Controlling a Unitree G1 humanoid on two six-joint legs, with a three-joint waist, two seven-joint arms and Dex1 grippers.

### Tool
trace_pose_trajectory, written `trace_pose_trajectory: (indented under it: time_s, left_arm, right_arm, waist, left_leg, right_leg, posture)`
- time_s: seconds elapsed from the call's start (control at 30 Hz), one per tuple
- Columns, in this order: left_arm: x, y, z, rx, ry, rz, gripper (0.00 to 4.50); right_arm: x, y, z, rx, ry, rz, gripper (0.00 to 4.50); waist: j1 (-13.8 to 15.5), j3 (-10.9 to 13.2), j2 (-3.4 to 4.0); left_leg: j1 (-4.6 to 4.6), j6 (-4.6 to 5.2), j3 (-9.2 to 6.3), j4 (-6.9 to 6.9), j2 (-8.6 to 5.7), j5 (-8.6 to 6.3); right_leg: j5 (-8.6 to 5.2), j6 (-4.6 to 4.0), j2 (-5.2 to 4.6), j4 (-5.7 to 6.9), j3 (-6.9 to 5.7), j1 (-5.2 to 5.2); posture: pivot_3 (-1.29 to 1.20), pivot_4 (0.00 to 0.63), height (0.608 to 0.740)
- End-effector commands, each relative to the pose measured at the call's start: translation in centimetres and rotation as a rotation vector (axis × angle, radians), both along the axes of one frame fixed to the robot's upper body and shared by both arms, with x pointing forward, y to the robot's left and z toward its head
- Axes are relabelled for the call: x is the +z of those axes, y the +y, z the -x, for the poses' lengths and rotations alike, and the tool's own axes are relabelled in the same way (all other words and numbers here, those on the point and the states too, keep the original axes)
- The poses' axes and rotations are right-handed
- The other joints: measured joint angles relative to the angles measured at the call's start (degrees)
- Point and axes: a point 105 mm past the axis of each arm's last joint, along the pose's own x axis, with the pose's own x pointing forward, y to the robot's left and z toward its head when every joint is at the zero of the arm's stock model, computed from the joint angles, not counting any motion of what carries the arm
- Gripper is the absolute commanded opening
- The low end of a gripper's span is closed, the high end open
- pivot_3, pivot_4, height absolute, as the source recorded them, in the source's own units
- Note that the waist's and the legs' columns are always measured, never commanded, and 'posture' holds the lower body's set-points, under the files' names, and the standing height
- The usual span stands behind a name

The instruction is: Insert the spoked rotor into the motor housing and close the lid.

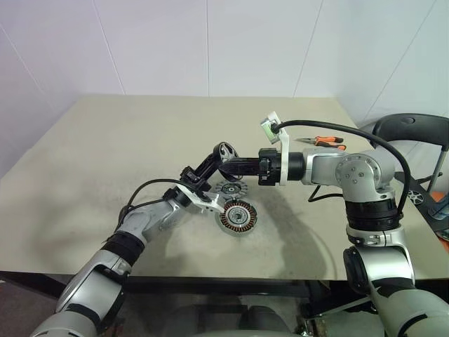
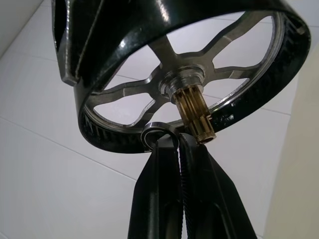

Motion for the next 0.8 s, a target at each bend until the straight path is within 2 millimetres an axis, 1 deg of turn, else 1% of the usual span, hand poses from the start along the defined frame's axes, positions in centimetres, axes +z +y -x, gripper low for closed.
trace_pose_trajectory:
  time_s: [0.03, 0.17, 0.4, 0.67, 0.73, 0.8]
  left_arm:
    - [1.6, -0.1, -0.1, -0.008, -0.046, 0.031, 0.04]
    - [1.6, 0.0, -0.1, -0.005, -0.044, 0.033, 0.04]
    - [2.2, 0.5, -0.1, 0.002, -0.067, 0.052, 0.04]
    - [1.7, 0.9, -0.6, 0.029, -0.041, 0.038, 0.04]
    - [1.6, 1.2, -0.6, 0.036, -0.035, 0.035, 0.04]
    - [1.5, 1.9, -0.7, 0.056, -0.033, 0.035, 0.04]
  right_arm:
    - [1.6, 0.2, 0.1, 0.013, -0.066, -0.024, 0.00]
    - [1.5, 0.2, 0.1, 0.010, -0.065, -0.022, 0.00]
    - [1.4, 0.3, 0.0, 0.010, -0.064, -0.018, 0.00]
    - [1.3, 0.3, 0.0, 0.008, -0.063, -0.015, 0.00]
    - [1.3, 0.3, 0.0, 0.008, -0.063, -0.013, 0.00]
    - [1.3, 0.3, -0.1, 0.009, -0.062, -0.011, 0.00]
  waist:
    - [0.00, 0.00, 0.00]
    - [-0.01, 0.00, 0.00]
    - [-0.01, 0.00, 0.00]
    - [0.00, 0.00, 0.00]
    - [-0.02, 0.00, 0.00]
    - [-0.07, 0.00, 0.00]
  left_leg:
    - [0.00, 0.00, 0.00, 0.00, 0.00, 0.00]
    - [0.00, 0.00, 0.00, 0.00, 0.00, 0.00]
    - [0.00, 0.00, 0.00, 0.00, 0.00, 0.00]
    - [0.00, 0.00, 0.00, 0.01, 0.00, 0.00]
    - [0.00, 0.00, 0.00, 0.01, 0.00, 0.00]
    - [0.00, 0.00, 0.00, 0.01, 0.00, 0.00]
  right_leg:
    - [0.00, 0.00, 0.00, 0.00, 0.00, 0.00]
    - [0.00, 0.00, 0.00, 0.00, 0.00, 0.00]
    - [0.00, 0.00, 0.00, 0.01, 0.00, 0.00]
    - [0.00, 0.00, 0.00, 0.01, 0.00, 0.00]
    - [0.00, 0.00, 0.00, 0.01, 0.00, 0.00]
    - [0.00, 0.00, 0.00, 0.01, 0.00, 0.00]
  posture:
    - [0.00, 0.000, 0.740]
    - [0.00, 0.000, 0.740]
    - [0.00, 0.000, 0.740]
    - [0.00, 0.000, 0.740]
    - [0.00, 0.000, 0.740]
    - [0.00, 0.000, 0.740]
